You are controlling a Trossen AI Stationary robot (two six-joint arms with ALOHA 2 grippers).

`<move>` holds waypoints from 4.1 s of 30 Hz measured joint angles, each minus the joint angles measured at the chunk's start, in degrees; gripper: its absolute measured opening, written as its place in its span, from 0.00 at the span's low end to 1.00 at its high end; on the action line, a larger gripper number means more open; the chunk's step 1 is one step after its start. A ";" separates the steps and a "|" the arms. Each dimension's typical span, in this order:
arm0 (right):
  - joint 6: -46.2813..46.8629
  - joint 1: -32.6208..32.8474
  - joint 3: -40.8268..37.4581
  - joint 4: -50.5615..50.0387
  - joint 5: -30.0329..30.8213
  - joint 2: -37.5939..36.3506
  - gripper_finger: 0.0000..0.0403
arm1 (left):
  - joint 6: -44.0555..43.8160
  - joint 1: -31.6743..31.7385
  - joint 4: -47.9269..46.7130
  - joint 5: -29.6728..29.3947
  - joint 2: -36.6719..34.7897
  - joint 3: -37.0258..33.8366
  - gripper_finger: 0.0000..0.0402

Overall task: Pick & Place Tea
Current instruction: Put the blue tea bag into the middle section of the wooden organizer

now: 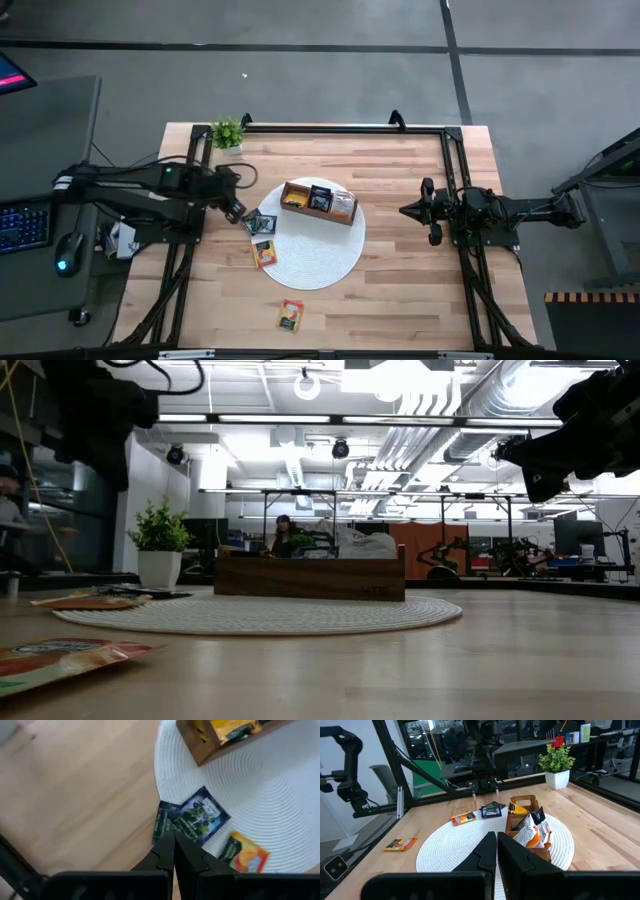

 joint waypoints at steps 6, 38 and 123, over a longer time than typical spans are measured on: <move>0.00 0.00 0.00 0.00 0.00 0.00 0.03 | 8.16 -0.15 3.24 3.14 8.98 0.38 0.00; 0.02 -0.01 0.00 0.33 0.04 0.04 0.03 | -25.70 -26.32 9.08 -13.30 17.82 -3.83 0.00; 0.00 -0.02 -0.02 0.66 0.00 0.00 0.03 | -51.93 -9.74 42.60 1.45 15.37 -20.12 0.68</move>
